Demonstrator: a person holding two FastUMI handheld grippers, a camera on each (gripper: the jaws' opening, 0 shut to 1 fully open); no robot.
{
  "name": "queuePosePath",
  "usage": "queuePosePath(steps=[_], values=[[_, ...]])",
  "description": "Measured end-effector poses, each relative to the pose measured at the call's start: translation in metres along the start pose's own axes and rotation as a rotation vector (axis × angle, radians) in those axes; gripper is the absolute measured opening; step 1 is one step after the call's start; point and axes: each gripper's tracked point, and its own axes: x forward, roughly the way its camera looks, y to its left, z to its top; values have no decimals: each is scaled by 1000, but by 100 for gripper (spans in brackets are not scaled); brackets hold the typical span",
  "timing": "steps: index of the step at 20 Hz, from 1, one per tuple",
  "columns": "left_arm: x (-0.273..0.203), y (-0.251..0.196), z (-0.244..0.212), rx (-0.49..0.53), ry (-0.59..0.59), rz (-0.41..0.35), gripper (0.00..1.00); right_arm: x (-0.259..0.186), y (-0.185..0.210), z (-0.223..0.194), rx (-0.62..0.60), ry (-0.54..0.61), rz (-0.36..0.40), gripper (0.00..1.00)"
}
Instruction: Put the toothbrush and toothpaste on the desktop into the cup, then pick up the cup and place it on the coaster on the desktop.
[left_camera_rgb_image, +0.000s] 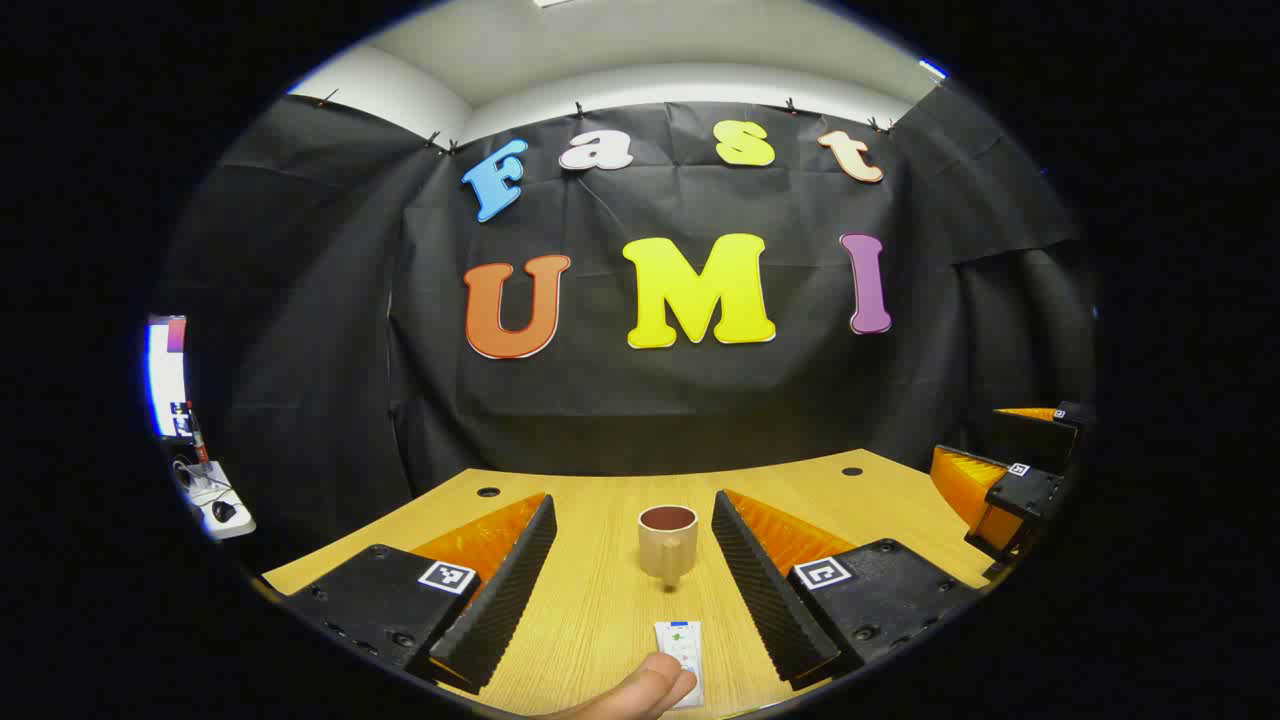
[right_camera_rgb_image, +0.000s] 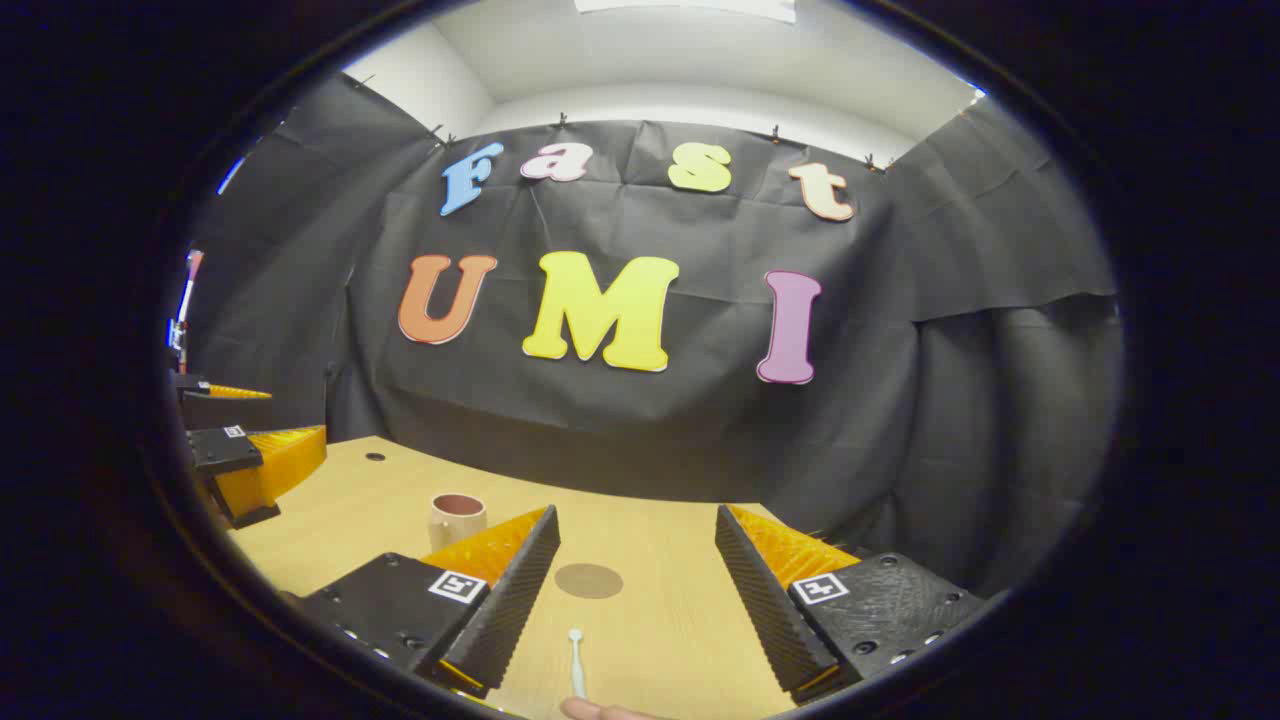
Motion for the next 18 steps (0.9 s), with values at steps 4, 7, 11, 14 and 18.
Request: queuePosePath(steps=[4, 7, 11, 14, 18], values=[[2, -6, -6, 7, 6, -4, 99, -1, -5, 2, 7, -7, -1, 95], [4, -10, -15, -2, 32, -6, 99, -1, -8, -1, -1, -3, -6, 95], [9, -14, -23, -25, 44, -17, 99, -3, -7, -2, 3, -8, 7, 95], [13, -16, -33, -44, 71, -21, 99, -2, -10, -3, 13, -9, 8, 95], [13, -9, -35, -35, 76, 5, 99, -1, -17, -4, 42, 0, -6, 95]])
